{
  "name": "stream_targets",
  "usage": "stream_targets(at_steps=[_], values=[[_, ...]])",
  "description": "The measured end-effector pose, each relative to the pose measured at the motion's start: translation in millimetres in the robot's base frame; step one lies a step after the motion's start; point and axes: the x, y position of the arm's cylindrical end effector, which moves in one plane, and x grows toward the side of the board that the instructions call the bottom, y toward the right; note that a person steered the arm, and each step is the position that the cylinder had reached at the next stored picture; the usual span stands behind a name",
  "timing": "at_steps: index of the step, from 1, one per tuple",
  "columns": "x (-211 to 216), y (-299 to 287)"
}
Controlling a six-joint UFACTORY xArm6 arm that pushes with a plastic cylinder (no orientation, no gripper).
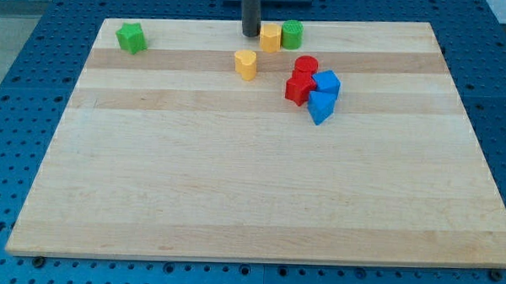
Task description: Separate the red circle from red star
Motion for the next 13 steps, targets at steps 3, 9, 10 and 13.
stream_targets(at_steps=[3, 9, 10, 13], values=[[-15, 0], [40, -65], [71, -65], [133, -8]])
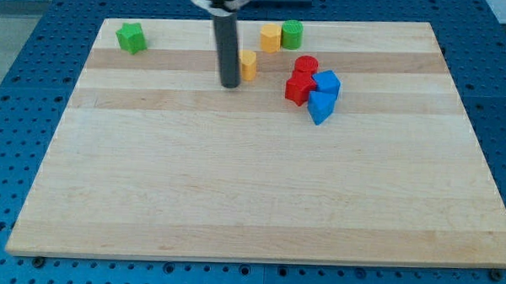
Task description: Separate the red circle from red star
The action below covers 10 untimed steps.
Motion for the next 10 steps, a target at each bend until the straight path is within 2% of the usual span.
stream_targets(at_steps=[1, 3, 8, 10], values=[[0, 43], [-3, 88], [-42, 108], [-52, 152]])
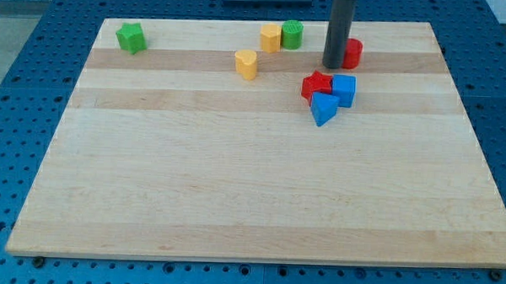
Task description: Separate the red circle from red star
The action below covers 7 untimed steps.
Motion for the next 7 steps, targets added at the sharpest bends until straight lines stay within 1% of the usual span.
stream_targets(at_steps=[1, 4, 6, 7], values=[[-13, 11], [-11, 44], [-24, 77], [-24, 77]])
